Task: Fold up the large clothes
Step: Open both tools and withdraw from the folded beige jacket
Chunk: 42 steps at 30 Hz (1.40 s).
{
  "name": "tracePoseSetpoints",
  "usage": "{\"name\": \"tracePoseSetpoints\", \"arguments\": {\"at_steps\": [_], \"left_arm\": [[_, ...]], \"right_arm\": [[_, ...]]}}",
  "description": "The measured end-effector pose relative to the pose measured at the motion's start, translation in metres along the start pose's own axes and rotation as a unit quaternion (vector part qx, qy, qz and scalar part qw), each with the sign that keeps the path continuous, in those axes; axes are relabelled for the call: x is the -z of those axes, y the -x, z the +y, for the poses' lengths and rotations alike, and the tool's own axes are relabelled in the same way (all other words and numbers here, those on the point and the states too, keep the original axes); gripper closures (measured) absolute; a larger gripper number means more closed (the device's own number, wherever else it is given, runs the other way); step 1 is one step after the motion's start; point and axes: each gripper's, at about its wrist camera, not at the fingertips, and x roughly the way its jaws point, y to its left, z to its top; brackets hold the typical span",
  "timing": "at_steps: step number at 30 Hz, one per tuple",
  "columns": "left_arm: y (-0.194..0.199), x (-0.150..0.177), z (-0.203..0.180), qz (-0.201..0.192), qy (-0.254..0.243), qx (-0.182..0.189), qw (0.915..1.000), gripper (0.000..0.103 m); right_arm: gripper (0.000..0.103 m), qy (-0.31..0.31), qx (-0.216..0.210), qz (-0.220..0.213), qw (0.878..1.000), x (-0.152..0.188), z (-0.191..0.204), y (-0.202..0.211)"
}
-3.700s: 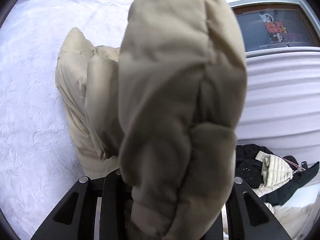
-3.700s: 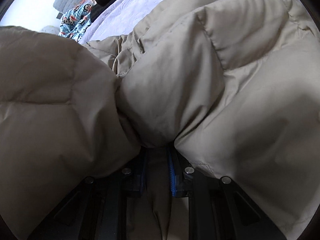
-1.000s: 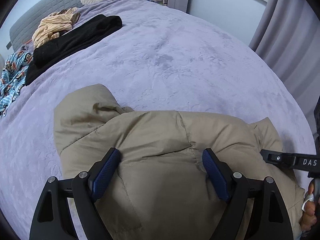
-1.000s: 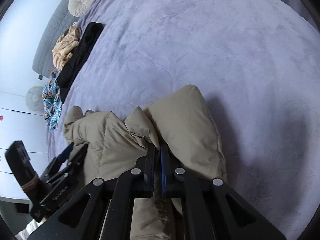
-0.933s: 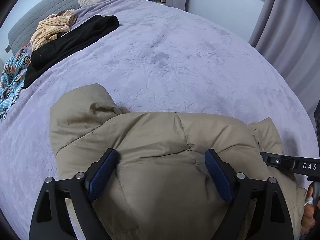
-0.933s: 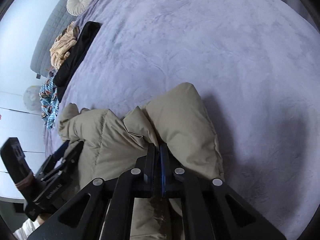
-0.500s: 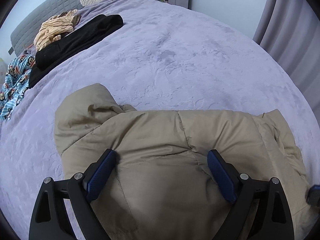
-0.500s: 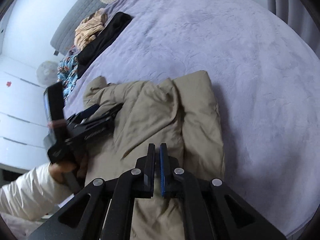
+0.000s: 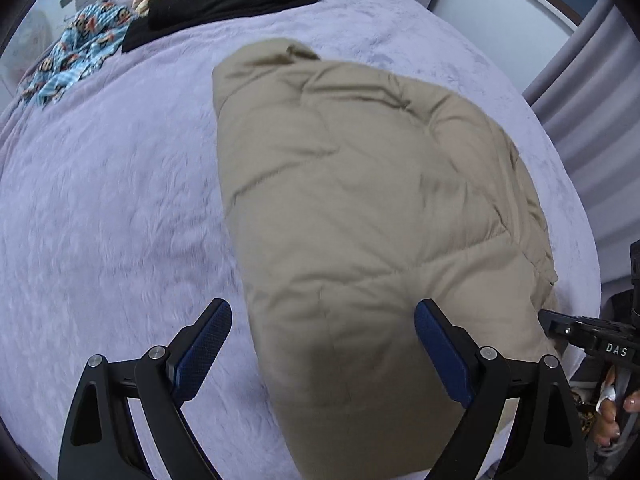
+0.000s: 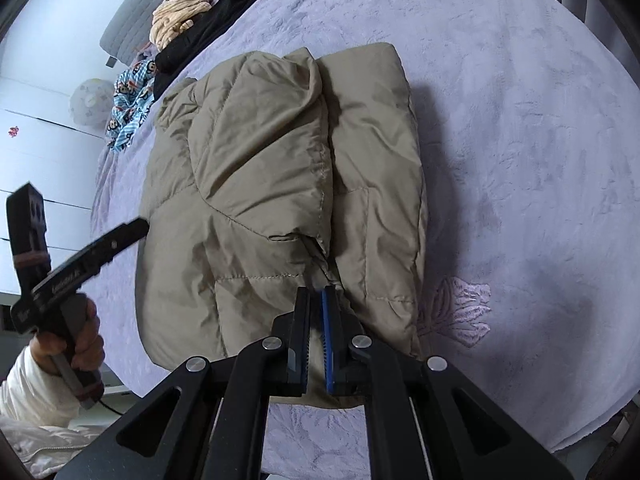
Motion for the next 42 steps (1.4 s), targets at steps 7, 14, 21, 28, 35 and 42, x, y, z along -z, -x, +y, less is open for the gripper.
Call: {"name": "tracePoseSetpoints", "arguments": {"at_steps": [7,14,21,28,35,42], "left_arm": [[0.006,0.013,-0.001,0.003,0.008,-0.003,1.0,0.009],[0.012,0.019,0.009,0.006,0.02,0.009,0.9998,0.009],[0.024,0.031,0.018,-0.001,0.013,-0.004,0.9999,0.007],[0.032,0.043,0.033,-0.006,0.012,-0.015,0.9998,0.0],[0.036,0.053,0.039,-0.009,0.005,-0.023,0.9997,0.0],[0.031,0.048,0.053,0.002,0.031,-0.045,0.9985,0.0]], "right_arm": [[0.097,-0.004,0.025,0.028,0.999,0.006,-0.002,-0.013],[0.097,-0.016,0.049,0.022,0.998,0.006,0.007,-0.012],[0.096,-0.03,0.058,-0.012,0.998,0.013,0.025,0.0],[0.096,-0.042,0.066,-0.034,0.996,0.024,0.029,0.013],[0.096,-0.042,0.078,-0.048,0.995,0.04,0.041,0.021],[0.095,-0.033,0.069,-0.053,0.996,0.038,0.049,0.033]]}}
